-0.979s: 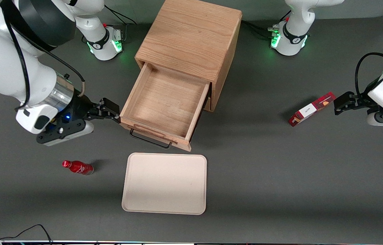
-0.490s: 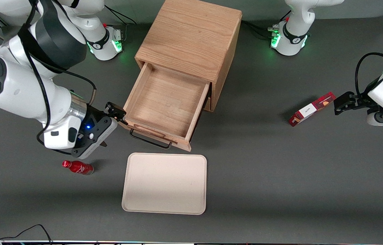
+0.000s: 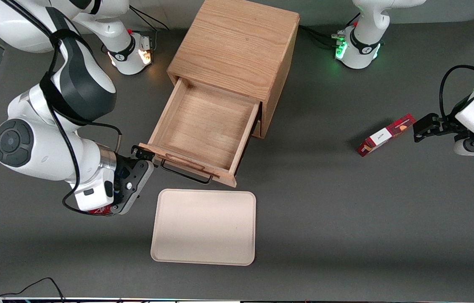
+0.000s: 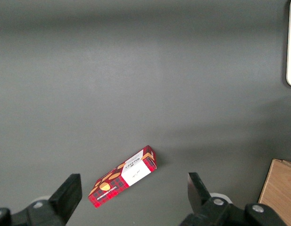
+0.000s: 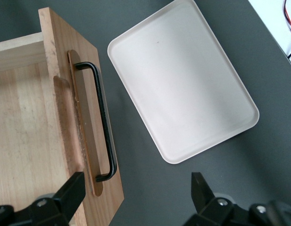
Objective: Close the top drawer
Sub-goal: 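Lower the right gripper beside the drawer front near the handle, then push the drawer front with the right gripper into the cabinet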
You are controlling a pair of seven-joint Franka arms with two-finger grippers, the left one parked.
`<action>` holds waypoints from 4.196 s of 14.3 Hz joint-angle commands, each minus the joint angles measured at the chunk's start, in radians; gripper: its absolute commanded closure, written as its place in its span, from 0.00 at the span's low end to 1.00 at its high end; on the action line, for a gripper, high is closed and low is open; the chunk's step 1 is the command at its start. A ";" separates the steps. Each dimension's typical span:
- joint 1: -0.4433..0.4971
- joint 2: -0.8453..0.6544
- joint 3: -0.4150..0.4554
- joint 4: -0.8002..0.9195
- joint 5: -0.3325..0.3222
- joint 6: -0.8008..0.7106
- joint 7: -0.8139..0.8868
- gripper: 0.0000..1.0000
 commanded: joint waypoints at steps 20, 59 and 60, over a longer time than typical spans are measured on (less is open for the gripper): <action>0.028 0.202 0.049 0.054 0.050 0.011 0.056 0.00; -0.015 -0.124 0.161 -0.575 0.134 0.198 0.206 0.00; -0.015 -0.123 0.164 -0.576 0.144 0.198 0.214 0.00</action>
